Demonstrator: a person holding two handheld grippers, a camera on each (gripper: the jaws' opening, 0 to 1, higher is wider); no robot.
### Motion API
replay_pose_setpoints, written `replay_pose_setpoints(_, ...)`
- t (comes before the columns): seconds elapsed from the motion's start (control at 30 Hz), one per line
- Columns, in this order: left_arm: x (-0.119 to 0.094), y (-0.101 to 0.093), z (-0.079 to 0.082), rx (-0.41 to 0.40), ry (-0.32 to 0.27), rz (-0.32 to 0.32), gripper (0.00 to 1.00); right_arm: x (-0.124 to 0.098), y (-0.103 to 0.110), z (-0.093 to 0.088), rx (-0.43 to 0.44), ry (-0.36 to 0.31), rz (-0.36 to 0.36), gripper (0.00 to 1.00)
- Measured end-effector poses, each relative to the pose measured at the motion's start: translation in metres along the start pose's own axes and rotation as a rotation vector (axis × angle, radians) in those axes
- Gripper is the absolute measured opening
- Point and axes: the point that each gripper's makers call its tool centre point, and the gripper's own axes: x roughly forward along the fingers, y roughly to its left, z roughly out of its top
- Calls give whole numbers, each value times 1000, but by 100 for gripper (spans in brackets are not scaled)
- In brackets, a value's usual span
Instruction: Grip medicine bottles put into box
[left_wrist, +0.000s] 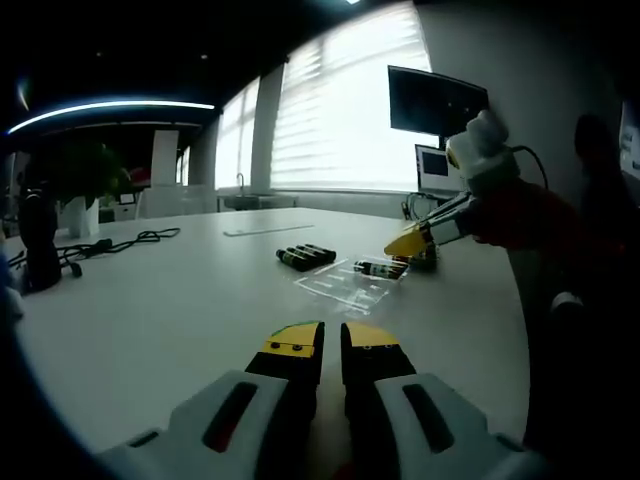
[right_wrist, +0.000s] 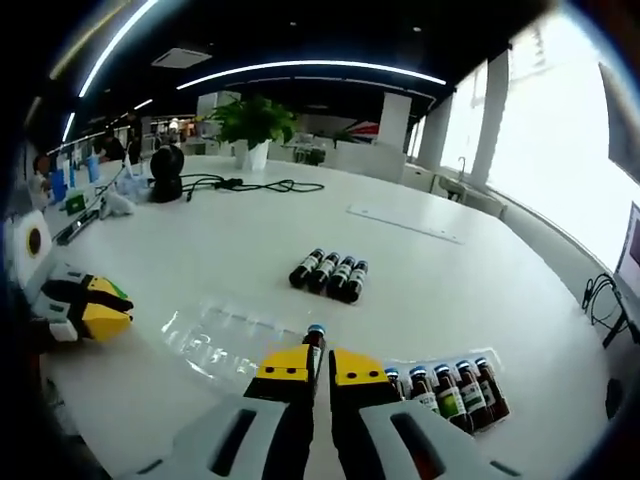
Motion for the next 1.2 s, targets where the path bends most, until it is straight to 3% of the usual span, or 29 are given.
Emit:
replay_pose_setpoints(0.2,0,0,0,0,1,0,2,-5,12,-6,4,36,92,1)
replay_pose_setpoints(0.63,0,-1,0,0,1,0,2,-1,15,-21,-54,112,109,0)
replay_pose_setpoints(1.03,0,-1,1,0,-1,0,2,0,16,-20,-80,114,86,0)
replay_pose_setpoints(1.2,0,0,1,0,-1,0,2,-1,13,-8,-92,45,69,0)
